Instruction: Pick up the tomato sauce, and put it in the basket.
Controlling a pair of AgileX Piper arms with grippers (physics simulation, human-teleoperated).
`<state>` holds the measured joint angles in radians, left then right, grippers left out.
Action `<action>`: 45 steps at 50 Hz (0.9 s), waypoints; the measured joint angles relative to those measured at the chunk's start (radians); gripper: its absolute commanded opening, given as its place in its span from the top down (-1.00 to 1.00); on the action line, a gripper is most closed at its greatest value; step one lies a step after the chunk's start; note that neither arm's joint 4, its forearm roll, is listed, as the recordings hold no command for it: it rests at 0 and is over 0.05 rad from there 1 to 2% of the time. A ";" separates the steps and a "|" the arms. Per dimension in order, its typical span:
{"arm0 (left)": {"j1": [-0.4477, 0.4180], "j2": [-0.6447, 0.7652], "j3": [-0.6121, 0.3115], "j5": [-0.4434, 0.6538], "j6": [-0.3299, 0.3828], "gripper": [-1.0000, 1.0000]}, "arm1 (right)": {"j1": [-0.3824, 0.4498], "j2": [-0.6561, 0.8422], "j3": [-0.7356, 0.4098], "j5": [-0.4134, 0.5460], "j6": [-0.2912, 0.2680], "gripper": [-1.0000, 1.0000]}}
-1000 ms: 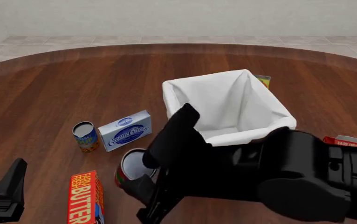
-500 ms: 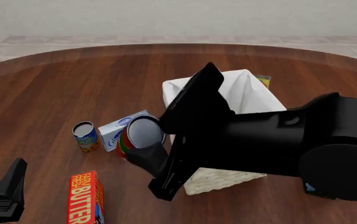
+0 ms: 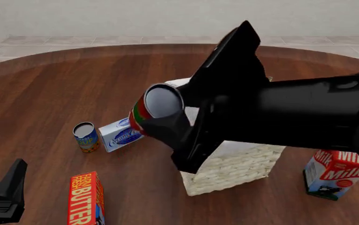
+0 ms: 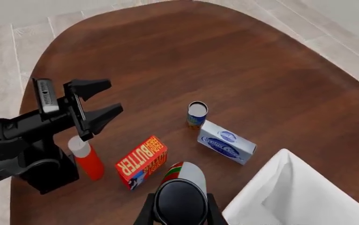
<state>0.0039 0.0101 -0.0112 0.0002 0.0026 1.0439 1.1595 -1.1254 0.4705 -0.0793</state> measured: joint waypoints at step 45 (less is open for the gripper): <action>0.000 0.000 0.000 0.000 0.000 -1.00 | -0.154 -0.081 -0.032 0.085 -0.060 1.00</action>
<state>0.0040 0.0100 -0.0112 0.0002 0.0026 0.8902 1.0783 -1.1574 0.5559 -0.1398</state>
